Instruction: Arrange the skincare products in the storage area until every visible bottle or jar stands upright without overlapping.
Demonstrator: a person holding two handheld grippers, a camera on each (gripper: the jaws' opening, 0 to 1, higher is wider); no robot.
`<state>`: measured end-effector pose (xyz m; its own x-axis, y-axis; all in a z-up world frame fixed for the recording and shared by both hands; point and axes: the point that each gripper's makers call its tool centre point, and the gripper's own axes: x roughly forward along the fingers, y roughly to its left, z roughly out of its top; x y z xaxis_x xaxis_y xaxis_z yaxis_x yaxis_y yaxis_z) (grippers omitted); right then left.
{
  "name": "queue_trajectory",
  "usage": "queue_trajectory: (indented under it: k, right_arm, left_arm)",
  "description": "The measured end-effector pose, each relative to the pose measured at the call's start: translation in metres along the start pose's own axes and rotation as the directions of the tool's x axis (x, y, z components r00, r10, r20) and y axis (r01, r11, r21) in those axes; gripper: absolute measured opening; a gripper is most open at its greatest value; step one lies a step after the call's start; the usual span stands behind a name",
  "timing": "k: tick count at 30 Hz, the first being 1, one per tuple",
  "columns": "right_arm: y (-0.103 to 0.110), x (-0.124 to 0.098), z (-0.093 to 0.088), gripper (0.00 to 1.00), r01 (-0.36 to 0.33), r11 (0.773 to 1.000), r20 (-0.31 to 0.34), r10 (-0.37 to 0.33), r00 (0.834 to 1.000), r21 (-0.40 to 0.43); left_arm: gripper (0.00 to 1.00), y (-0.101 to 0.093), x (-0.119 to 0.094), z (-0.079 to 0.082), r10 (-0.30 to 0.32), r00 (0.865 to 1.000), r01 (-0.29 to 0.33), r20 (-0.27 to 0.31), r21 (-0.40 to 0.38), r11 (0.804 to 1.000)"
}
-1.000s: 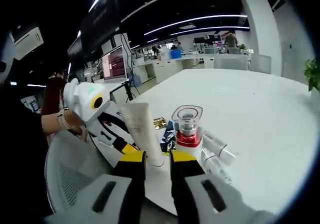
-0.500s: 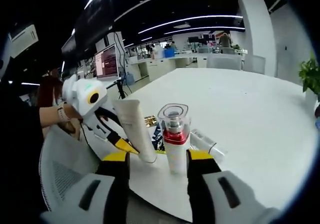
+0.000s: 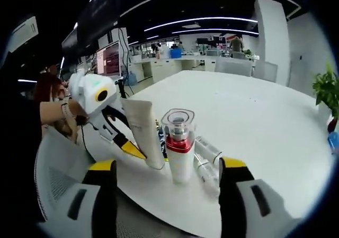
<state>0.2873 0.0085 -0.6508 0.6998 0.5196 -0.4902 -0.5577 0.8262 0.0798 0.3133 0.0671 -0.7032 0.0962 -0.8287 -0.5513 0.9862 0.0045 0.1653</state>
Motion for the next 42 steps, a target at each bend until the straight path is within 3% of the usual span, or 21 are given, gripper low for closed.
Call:
queue_trajectory:
  k: [10, 42]
  right_arm:
    - [0.003, 0.002, -0.004, 0.99, -0.008, 1.0, -0.011, 0.009, 1.0, 0.017]
    - [0.007, 0.001, -0.012, 0.99, -0.014, 1.0, -0.054, 0.015, 0.998, 0.018]
  left_arm:
    - [0.16, 0.005, 0.006, 0.003, -0.02, 1.0, 0.019, 0.015, 0.02, 1.0]
    - [0.18, 0.01, 0.012, 0.005, -0.046, 0.999, 0.044, 0.022, 0.055, 0.997]
